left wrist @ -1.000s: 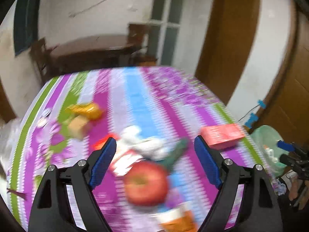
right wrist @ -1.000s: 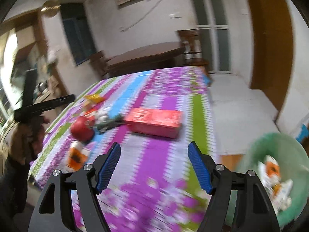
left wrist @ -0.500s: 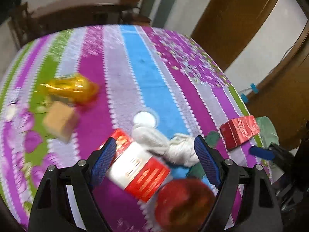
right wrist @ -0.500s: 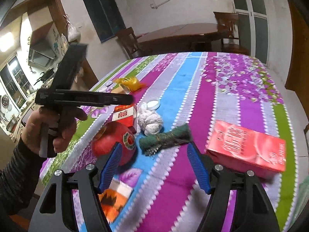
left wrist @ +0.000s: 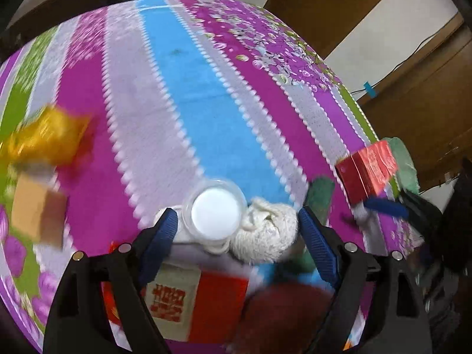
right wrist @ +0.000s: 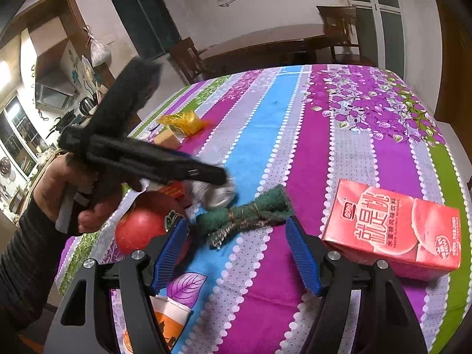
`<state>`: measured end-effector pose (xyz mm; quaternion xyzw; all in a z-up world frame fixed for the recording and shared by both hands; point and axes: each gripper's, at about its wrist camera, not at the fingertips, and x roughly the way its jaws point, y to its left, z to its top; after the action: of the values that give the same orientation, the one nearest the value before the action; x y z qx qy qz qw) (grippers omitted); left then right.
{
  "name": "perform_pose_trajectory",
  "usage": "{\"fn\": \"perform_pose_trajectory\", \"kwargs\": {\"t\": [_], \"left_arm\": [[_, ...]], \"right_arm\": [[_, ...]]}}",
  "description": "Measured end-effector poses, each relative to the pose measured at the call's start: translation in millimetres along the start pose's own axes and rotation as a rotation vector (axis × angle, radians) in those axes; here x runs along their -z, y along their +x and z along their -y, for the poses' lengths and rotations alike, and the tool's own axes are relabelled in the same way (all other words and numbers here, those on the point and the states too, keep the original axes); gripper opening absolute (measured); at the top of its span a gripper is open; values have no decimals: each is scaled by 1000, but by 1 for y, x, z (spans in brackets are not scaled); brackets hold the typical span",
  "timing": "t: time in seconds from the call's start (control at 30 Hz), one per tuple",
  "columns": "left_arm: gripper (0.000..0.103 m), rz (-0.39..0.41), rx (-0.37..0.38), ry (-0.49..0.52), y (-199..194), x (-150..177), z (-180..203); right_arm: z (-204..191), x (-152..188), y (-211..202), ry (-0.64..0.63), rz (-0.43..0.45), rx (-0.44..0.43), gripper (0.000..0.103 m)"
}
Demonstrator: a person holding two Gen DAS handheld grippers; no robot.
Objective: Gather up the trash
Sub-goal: 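Move both tools back over the table toward the red box and paper cup, then grasp the red cigarette box with the left tool while the right tool grasps the paper cup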
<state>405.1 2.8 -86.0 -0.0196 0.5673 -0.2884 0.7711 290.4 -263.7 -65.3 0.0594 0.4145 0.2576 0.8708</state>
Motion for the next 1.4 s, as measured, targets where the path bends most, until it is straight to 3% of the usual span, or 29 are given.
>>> {"fn": "perform_pose_trajectory", "kwargs": {"t": [0.1, 0.2, 0.3, 0.37, 0.43, 0.47, 0.53, 0.6, 0.73, 0.8, 0.93, 1.07, 1.23, 1.4], "left_arm": [[90, 19, -1, -17, -25, 30, -16], [89, 45, -68, -68, -55, 66, -47], [89, 45, -90, -93, -75, 100, -67], [89, 30, -92, -2, -86, 132, -61], [88, 0, -28, 103, -95, 160, -49], [87, 3, -36, 149, -99, 168, -42], [87, 71, -122, 329, -116, 185, -20], [87, 147, -164, 489, -131, 193, 0], [87, 152, -192, 668, -130, 168, 11], [87, 120, -199, 692, -108, 135, 12], [87, 94, -147, 681, -87, 109, -5], [87, 72, -91, 719, -61, 105, -2], [87, 54, -95, 765, -37, 109, 5], [71, 85, -121, 715, -37, 107, 2]], "right_arm": [[-1, -4, 2, -15, -7, 4, 71], [-8, -8, 3, -35, -13, -1, 71], [-21, -10, 5, -65, -18, -14, 71], [-30, -12, 7, -85, -21, -17, 71], [-38, -12, 7, -101, -20, -17, 71], [-41, -13, 7, -106, -20, -20, 71], [-46, -13, 7, -109, -18, -24, 72], [-50, -13, 6, -110, -16, -29, 73], [-55, -9, 1, -131, -20, -30, 77], [-54, -5, -1, -135, -36, -21, 77], [-52, 9, -11, -124, -74, -43, 77], [-60, 37, -25, -71, -87, -100, 77], [-85, 67, -17, -90, -116, -83, 77], [-103, 91, -1, -115, -147, -17, 75]]}}
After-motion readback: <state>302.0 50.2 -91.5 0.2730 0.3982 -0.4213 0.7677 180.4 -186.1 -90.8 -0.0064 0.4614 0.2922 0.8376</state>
